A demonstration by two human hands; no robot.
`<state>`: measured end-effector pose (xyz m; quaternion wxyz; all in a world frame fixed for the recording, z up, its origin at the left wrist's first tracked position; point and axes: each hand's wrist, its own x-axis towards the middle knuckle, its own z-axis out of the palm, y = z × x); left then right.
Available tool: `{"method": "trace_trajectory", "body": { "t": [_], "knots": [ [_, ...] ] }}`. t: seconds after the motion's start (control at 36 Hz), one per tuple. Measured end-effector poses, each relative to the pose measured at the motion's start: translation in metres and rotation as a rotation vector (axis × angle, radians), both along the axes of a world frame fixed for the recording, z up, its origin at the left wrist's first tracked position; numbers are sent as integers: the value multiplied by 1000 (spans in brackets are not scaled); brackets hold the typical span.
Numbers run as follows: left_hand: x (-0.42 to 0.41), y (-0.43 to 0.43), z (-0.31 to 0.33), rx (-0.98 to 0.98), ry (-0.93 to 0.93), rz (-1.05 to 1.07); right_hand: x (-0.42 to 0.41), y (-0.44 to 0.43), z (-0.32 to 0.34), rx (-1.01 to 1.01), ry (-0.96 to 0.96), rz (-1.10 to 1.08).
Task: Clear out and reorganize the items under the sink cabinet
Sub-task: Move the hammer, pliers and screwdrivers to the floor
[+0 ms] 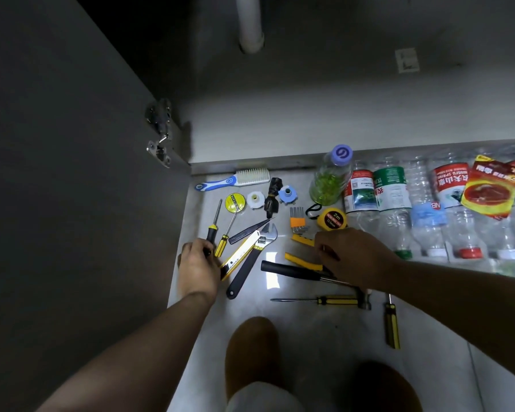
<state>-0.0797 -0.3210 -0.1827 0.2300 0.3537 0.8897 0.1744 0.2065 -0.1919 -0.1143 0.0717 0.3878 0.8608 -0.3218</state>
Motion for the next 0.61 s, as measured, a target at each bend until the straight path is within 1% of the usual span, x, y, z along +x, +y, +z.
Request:
{"method": "trace_trajectory", "body": {
  "t": [0.06,0.31,0.39,0.44,0.61],
  "knots": [
    [0,0,-1,-3,-11,-11,-1,1,-1,-2,-14,5],
    [-1,17,2,-104,116,-109,-8,-3,-1,-2,-13,19],
    [0,20,4,-173,103,-53,-11,-4,-1,-8,-1,29],
    [1,18,4,-197,114,-57,-12,-4,0,-18,5,29],
    [3,4,4,-208,95,-79,-12,-2,1,-11,0,49]
  ]
}}
